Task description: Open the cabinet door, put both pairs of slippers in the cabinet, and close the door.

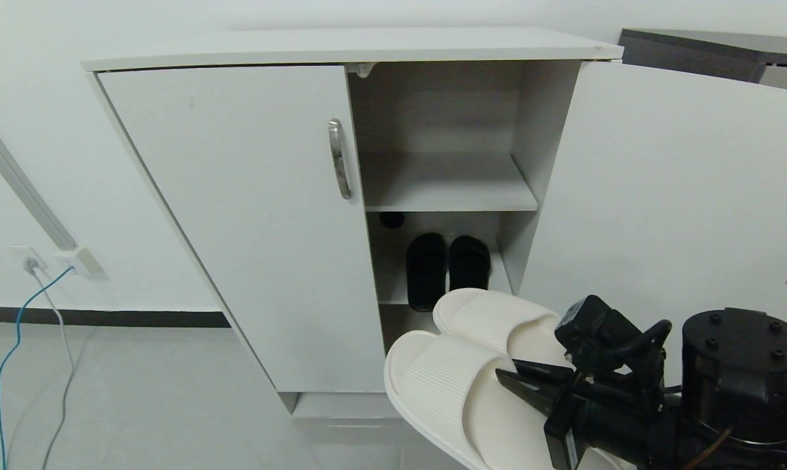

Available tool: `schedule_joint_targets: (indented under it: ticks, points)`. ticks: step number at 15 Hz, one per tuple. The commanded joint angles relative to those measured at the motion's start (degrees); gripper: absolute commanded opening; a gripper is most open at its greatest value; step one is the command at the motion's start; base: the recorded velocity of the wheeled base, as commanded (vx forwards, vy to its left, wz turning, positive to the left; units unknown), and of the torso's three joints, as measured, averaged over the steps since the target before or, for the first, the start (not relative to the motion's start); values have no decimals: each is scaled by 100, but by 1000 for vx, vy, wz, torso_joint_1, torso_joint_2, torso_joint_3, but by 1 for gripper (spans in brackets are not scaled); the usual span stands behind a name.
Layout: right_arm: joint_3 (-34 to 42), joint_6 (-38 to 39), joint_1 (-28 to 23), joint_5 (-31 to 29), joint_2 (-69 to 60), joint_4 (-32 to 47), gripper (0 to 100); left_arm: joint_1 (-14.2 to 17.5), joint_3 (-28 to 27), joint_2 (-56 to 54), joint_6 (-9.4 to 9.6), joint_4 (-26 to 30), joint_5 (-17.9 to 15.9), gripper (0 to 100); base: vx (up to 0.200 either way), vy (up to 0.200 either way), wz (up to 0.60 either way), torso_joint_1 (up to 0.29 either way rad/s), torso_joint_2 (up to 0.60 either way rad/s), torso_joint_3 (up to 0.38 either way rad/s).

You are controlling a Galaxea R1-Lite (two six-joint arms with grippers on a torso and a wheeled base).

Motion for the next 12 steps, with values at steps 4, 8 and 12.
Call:
schedule_joint_targets:
  ticks: [4,8,12]
  points:
    - [11,-3,54,-8,5,-2,0,1,0,-1,7,-1,2,0,0,0,0,0,0,0]
    - [20,-3,54,-8,5,-2,0,1,0,-1,-1,-1,-7,0,0,150,0,2,1,3]
    - [11,-3,54,-17,-4,-2,0,1,0,-1,7,-1,2,0,0,0,0,0,0,0]
